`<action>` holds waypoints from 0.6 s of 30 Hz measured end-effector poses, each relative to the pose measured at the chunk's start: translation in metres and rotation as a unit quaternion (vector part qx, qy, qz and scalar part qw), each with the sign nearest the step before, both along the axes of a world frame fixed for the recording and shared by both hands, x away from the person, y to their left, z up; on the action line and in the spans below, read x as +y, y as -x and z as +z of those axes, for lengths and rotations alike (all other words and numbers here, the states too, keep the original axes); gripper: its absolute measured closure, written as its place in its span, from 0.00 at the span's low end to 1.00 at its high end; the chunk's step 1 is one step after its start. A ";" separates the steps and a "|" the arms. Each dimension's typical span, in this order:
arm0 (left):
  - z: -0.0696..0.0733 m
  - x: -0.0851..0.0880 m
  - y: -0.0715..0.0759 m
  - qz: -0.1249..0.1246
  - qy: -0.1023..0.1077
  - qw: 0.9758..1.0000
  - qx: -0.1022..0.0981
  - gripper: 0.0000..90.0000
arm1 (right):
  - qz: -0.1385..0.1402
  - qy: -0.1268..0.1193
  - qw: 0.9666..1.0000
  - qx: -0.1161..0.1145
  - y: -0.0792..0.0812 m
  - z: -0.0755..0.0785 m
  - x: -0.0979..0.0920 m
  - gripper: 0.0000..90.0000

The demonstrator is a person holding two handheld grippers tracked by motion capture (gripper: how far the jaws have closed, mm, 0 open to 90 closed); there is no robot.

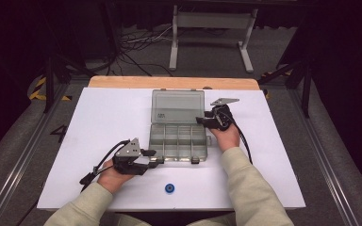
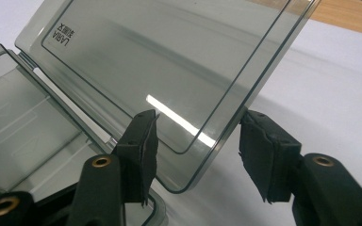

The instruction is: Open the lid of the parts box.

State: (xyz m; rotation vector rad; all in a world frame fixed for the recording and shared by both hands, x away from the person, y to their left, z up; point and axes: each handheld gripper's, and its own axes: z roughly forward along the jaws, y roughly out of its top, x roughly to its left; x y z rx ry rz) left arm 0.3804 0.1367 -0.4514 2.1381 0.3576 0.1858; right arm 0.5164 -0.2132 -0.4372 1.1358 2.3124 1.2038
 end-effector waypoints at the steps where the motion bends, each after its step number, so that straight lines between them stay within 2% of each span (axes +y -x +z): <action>1: 0.000 0.000 0.000 0.000 0.000 1.000 0.000 0.60 | 0.000 -0.003 1.000 0.002 0.000 0.000 0.000 0.52; 12: 0.000 0.000 0.000 -0.001 -0.002 1.000 -0.001 0.59 | -0.007 -0.011 1.000 0.014 0.000 0.000 -0.002 0.47; 18: 0.002 0.001 0.002 -0.001 -0.009 1.000 -0.009 0.55 | -0.010 -0.006 1.000 0.012 0.008 0.011 -0.004 0.42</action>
